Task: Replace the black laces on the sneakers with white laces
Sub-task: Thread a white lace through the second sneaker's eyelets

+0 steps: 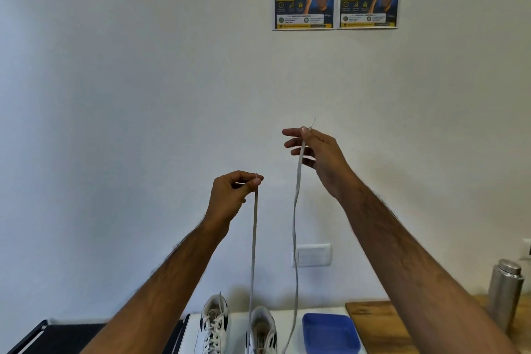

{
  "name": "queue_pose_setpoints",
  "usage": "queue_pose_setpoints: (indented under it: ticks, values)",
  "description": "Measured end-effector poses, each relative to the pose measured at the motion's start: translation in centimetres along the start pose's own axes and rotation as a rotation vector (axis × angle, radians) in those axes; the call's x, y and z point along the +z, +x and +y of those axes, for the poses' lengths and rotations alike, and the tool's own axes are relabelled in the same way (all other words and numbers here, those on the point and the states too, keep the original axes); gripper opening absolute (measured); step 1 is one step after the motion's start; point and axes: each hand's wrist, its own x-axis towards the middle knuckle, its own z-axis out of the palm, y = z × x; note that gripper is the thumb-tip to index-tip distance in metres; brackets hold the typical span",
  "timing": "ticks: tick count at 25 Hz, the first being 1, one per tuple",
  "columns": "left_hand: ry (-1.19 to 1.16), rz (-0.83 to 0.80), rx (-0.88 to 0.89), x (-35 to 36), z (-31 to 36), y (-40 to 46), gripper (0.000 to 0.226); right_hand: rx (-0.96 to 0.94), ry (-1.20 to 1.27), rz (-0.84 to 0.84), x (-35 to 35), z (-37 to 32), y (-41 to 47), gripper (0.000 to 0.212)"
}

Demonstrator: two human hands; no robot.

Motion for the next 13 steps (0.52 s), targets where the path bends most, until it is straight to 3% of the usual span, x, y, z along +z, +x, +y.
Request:
queue_pose_setpoints:
  ticks: [3, 5, 7, 9, 11, 13]
  values:
    - [-0.067, -0.028, 0.005, 0.1, 0.5, 0.1, 0.011, 0.023, 0.17, -0.119, 0.4, 0.8, -0.2, 0.039]
    - [-0.145, -0.164, -0.028, -0.2, 0.2, -0.3, 0.015, 0.087, 0.238, -0.227, 0.3, 1.5, -0.7, 0.038]
    - [-0.023, -0.324, -0.066, -0.8, -1.3, -1.0, 0.017, 0.193, 0.219, -0.357, -0.2, 3.6, -1.9, 0.037]
    - [0.444, -0.506, -0.06, -1.6, -5.2, -1.8, 0.017, 0.351, 0.086, -0.435, -0.6, 8.4, -3.8, 0.036]
    - [1.019, -0.739, -0.069, -2.3, -10.0, -3.4, 0.02, 0.522, -0.205, -0.442, -0.3, 14.3, -6.4, 0.033]
    - [1.344, -0.889, -0.152, -2.7, -15.7, -6.3, 0.029, 0.715, -0.43, -0.393, 1.0, 21.4, -10.6, 0.025]
